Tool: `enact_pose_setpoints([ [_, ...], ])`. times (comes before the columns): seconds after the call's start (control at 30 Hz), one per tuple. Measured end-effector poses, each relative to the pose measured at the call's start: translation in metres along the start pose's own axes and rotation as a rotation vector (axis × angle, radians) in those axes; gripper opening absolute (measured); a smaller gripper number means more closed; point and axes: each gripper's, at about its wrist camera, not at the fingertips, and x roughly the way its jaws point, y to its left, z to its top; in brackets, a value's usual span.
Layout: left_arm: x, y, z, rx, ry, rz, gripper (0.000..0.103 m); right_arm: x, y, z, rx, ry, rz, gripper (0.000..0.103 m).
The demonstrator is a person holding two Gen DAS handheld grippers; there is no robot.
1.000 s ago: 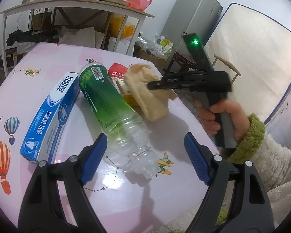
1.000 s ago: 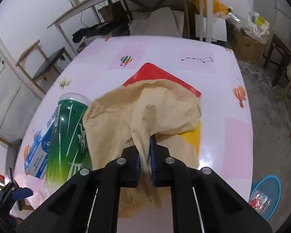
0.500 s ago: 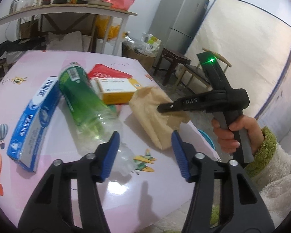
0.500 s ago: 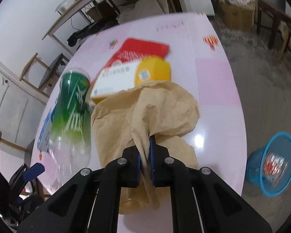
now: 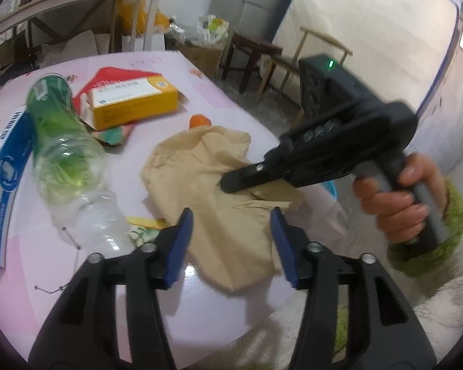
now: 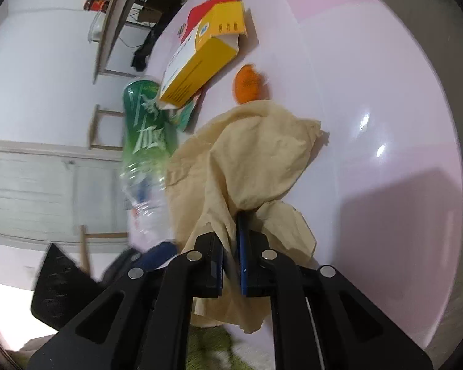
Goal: Collect trash
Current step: 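Close the right tool on the tan paper while the left tool grasps it too, then grasp the orange peel with the right tool while the left tool holds the paper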
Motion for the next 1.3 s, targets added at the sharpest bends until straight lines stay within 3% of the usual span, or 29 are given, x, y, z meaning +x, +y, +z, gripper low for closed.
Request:
enact_pose_setpoints([
  [0.3,0.025,-0.014,-0.008,0.068,0.051,0.027,0.054,0.013,-0.005,-0.015,0.027,0.114,0.183,0.008],
  [0.47,0.032,-0.010,-0.008,0.054,0.070,0.046,0.025,0.011,0.001,-0.013,-0.011,0.124,0.164,0.012],
  [0.53,0.032,-0.006,-0.007,0.038,0.070,0.043,0.015,0.006,0.004,-0.010,-0.029,0.114,0.144,0.020],
  [0.57,0.032,-0.004,-0.007,0.033,0.070,0.043,0.013,0.001,0.005,-0.008,-0.036,0.107,0.125,0.033],
  [0.63,0.032,-0.001,-0.007,0.018,0.069,0.038,0.010,-0.010,0.008,-0.002,-0.059,0.071,0.060,0.045],
  [0.77,0.029,0.004,-0.008,-0.004,0.065,0.024,0.009,-0.041,0.012,0.008,-0.100,-0.053,-0.026,0.046],
  [0.87,0.028,0.005,-0.008,-0.013,0.062,0.019,0.008,-0.051,0.027,0.018,-0.159,-0.159,-0.136,0.046],
  [0.93,0.025,0.005,-0.010,-0.021,0.061,0.017,0.008,-0.047,0.041,0.026,-0.218,-0.208,-0.258,0.046],
  [1.0,0.022,0.007,-0.010,-0.033,0.055,0.012,0.008,-0.035,0.052,0.035,-0.273,-0.221,-0.349,0.046],
  [1.3,0.016,0.015,-0.012,-0.061,0.042,0.017,0.008,0.013,0.070,0.049,-0.437,-0.180,-0.581,0.043],
])
